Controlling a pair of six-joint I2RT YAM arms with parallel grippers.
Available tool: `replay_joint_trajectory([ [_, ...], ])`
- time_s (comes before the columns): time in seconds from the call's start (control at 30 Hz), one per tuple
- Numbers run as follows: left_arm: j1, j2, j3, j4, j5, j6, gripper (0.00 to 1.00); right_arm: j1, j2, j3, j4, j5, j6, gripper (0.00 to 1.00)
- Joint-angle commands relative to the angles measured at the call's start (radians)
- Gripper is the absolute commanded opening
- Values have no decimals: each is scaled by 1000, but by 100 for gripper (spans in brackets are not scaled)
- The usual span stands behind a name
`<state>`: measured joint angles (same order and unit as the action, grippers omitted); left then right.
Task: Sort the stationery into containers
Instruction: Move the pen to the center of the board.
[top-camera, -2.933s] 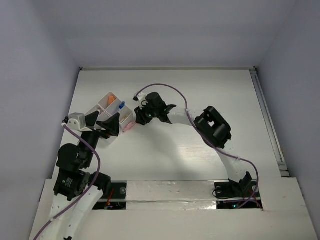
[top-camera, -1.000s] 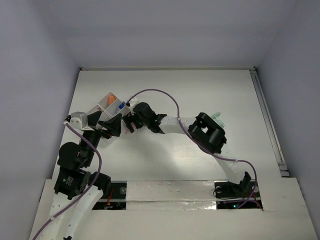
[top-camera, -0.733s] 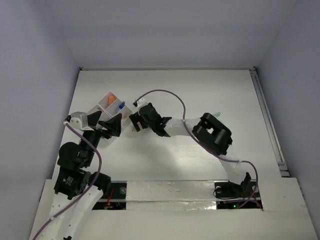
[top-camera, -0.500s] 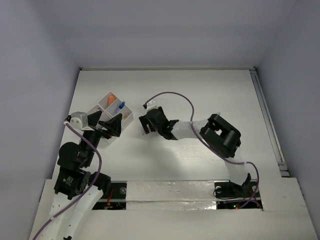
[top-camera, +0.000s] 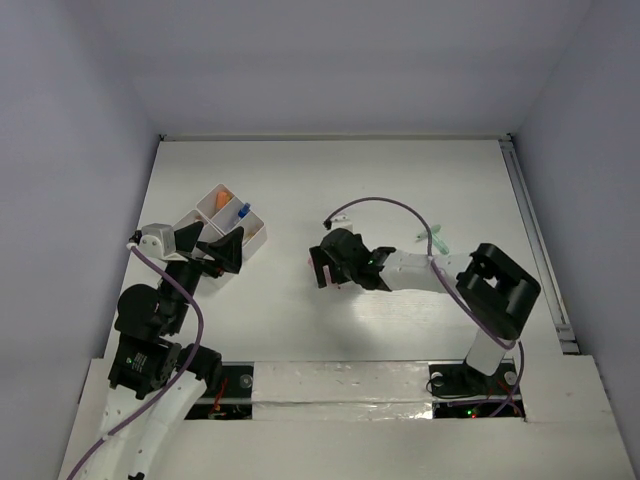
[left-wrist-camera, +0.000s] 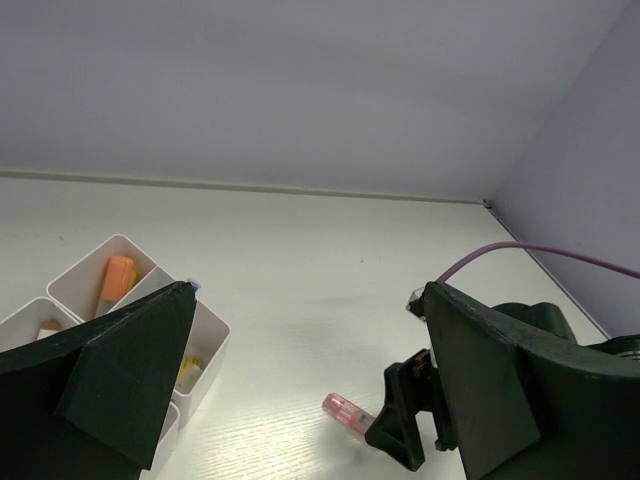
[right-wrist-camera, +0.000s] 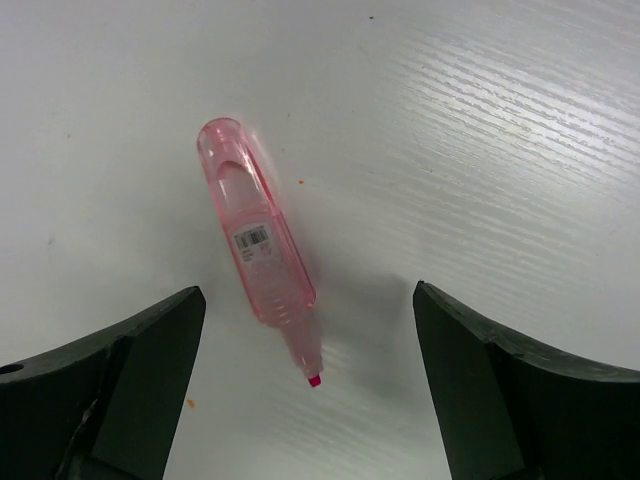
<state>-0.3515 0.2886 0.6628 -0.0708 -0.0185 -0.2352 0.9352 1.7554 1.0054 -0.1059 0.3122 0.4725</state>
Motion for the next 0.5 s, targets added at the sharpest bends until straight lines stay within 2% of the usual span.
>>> replay_joint_trajectory([
  [0.0, 5, 0, -2, 59, 12, -9, 97, -4, -79, 15, -58, -39, -14, 91],
  [0.1, 5, -2, -3, 58, 12, -7, 97, -4, -118, 13, -89, -45, -26, 85],
  [0.17, 5, 1, -3, 60, 48, -9, 97, -4, -160, -7, -89, -103, -37, 65],
  [0.23, 5, 12, -2, 62, 57, -7, 97, -4, -180, -27, -72, -183, -51, 36],
  [0.3, 5, 18, -2, 62, 63, -10, 97, -4, -178, -42, -60, -301, -46, 23],
  [0.33, 5, 17, -3, 62, 63, -9, 97, -4, -174, -48, -48, -358, -43, 13],
  [0.4, 5, 20, -2, 62, 63, -10, 97, -4, -159, -65, -12, -444, -34, 6],
  [0.47, 5, 20, -2, 62, 63, -13, 97, -4, -117, -73, 9, -473, -32, 4],
])
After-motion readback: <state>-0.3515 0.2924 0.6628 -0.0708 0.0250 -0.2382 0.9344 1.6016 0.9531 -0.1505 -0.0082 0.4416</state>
